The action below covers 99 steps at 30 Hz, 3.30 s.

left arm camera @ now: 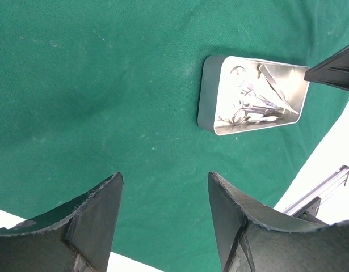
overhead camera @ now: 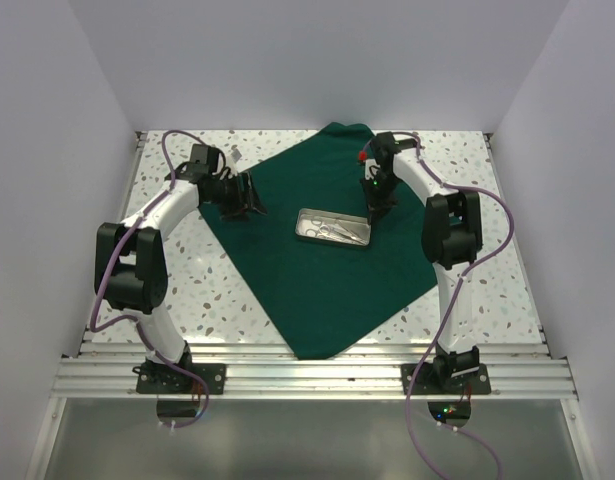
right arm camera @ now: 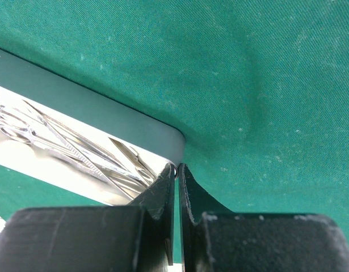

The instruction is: Prepare the surgical pack

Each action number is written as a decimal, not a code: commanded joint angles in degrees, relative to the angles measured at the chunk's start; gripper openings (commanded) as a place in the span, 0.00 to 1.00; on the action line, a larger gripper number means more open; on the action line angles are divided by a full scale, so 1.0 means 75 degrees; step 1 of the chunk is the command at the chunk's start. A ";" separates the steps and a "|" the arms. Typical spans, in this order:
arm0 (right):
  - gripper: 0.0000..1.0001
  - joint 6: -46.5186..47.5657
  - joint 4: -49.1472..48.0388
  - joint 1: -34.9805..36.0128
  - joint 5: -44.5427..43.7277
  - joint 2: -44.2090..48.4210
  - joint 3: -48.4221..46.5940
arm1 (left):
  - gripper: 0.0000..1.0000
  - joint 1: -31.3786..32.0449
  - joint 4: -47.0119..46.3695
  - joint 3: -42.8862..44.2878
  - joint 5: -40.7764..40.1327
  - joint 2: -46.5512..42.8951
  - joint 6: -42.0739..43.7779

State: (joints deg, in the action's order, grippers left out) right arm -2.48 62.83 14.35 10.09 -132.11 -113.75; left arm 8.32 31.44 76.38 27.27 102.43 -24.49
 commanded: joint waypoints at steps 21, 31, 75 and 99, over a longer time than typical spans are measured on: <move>0.43 -0.0103 0.0247 0.0032 -0.0114 0.0154 -0.0336 | 0.70 -0.0007 0.0109 0.0164 -0.0085 -0.0228 0.0090; 0.88 -0.0595 0.1174 0.0313 -0.1298 0.2188 -0.0198 | 0.81 -0.0019 0.0273 0.0386 -0.0752 -0.0638 0.0101; 0.58 -0.0712 -0.2740 0.7638 -0.1239 0.3940 0.6741 | 0.85 -0.0781 0.0624 -0.1149 -0.2464 -0.3087 -0.0367; 0.00 -0.1370 -0.1944 0.5123 -0.2424 0.4586 0.5173 | 0.84 -0.0792 0.0261 -0.1266 -0.1972 -0.3005 -0.0356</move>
State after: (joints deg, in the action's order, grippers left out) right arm -13.85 46.94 58.54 -5.28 -98.24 -69.12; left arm 3.01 35.55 67.57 11.27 80.62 -27.46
